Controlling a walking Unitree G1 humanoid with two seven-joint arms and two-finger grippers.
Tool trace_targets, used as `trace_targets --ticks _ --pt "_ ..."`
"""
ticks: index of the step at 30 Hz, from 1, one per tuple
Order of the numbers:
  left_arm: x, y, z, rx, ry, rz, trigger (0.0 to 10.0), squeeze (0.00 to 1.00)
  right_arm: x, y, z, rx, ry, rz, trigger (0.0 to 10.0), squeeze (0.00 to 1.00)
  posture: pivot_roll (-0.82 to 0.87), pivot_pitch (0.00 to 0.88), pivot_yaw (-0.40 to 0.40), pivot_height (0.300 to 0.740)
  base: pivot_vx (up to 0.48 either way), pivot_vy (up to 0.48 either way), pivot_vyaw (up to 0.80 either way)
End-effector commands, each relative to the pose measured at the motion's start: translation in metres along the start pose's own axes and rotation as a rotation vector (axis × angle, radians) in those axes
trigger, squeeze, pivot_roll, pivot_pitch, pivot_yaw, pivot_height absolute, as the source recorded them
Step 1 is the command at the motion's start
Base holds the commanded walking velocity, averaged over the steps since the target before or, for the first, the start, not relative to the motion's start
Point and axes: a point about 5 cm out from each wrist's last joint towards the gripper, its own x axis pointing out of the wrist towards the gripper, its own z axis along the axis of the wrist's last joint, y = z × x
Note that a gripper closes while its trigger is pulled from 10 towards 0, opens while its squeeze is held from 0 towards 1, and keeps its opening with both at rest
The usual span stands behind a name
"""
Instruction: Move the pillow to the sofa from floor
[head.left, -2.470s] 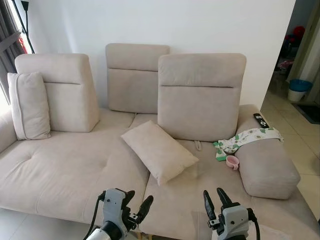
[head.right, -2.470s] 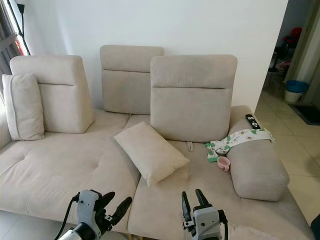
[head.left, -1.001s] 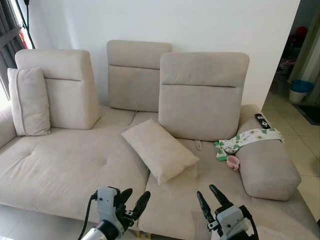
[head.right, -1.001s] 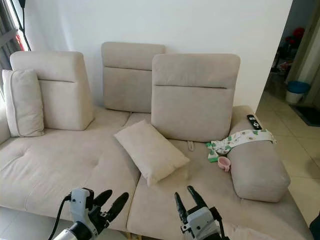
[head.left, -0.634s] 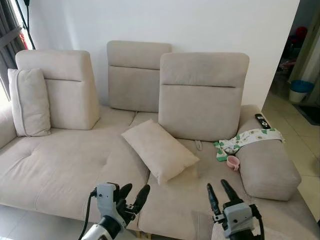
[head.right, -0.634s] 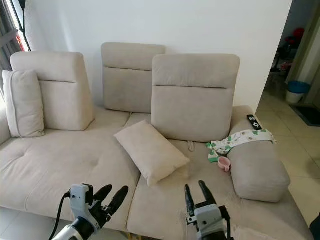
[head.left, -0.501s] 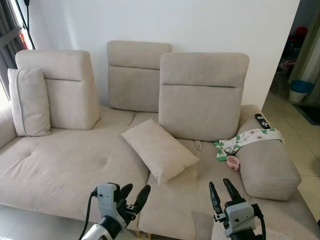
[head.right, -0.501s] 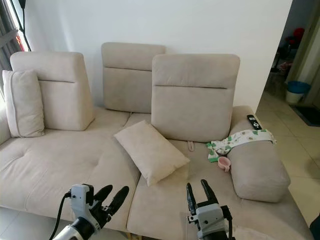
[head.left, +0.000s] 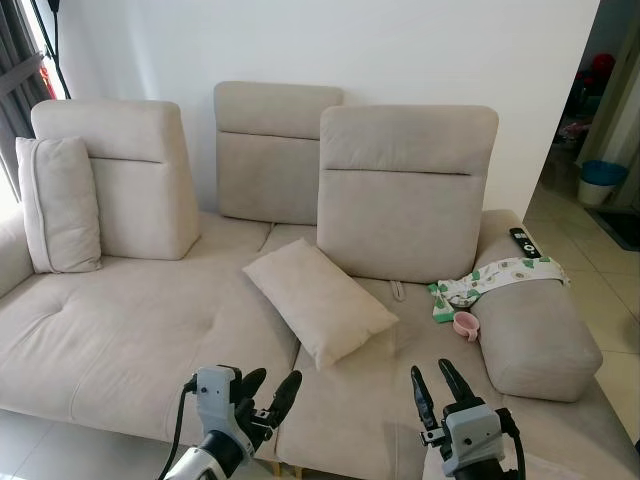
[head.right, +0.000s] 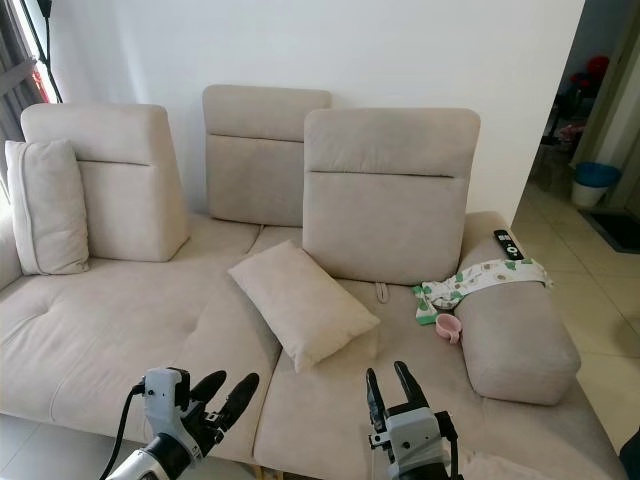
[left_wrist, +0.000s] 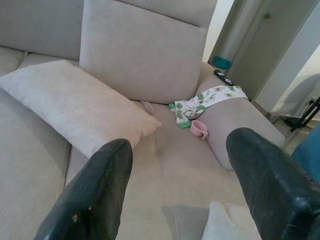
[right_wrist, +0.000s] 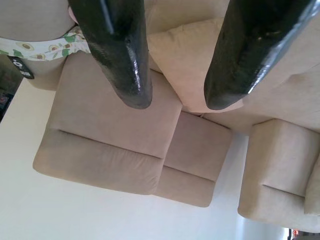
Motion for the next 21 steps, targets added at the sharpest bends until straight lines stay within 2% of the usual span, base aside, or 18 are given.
trace_targets --ticks 1,21 --pt "-0.0005 0.0013 -0.0024 0.015 0.018 -0.001 10.0 0.00 -0.0031 0.0031 -0.0047 0.015 0.029 0.008 10.0 0.00 0.07 0.000 0.040 0.740 0.000 -0.480 0.00" --pt "0.0042 -0.0008 -0.0041 0.025 0.030 -0.028 10.0 0.00 -0.0070 0.0042 -0.0062 0.015 0.042 0.002 10.0 0.00 0.06 0.000 0.047 0.740 0.000 -0.475 0.00"
